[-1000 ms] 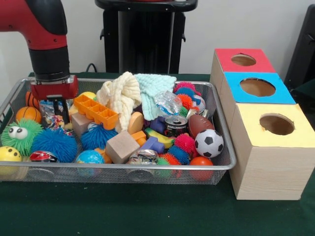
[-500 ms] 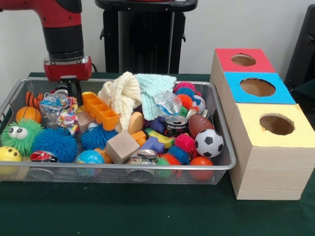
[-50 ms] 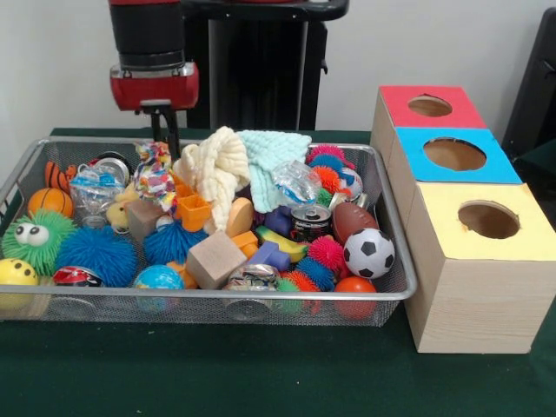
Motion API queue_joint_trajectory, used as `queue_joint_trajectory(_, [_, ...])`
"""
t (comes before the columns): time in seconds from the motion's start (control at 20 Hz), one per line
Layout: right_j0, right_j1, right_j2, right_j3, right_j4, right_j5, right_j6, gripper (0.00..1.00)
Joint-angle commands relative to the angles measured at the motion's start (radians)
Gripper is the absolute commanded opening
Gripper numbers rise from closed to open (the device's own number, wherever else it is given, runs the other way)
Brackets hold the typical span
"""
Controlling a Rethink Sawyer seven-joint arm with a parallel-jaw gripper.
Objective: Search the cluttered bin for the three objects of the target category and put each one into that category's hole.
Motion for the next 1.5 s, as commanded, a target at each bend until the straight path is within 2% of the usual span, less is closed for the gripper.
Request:
queue_joint_trajectory(0.05, [0.101,-0.171,-0.077,0.081,0.160,0.063,0.279,0.00])
queue_joint_trajectory(0.35, [0.205,-0.273,-0.141,0.085,0.283,0.152,0.276,0.00])
queue_joint_trajectory(0.6, [0.294,-0.310,-0.195,0.038,0.374,0.233,0.282,0.00])
queue_joint_trajectory(0.7, [0.340,-0.303,-0.230,0.014,0.388,0.235,0.300,0.00])
queue_joint_trajectory(0.95, [0.440,-0.231,-0.309,-0.065,0.399,0.214,0.324,0.00])
queue_joint_trajectory(1.2, [0.516,-0.120,-0.366,-0.189,0.410,0.264,0.302,0.00])
queue_joint_trajectory(1.3, [0.552,-0.074,-0.391,-0.234,0.412,0.297,0.305,0.00])
queue_joint_trajectory(1.5, [0.610,0.010,-0.402,-0.347,0.411,0.461,0.253,0.00])
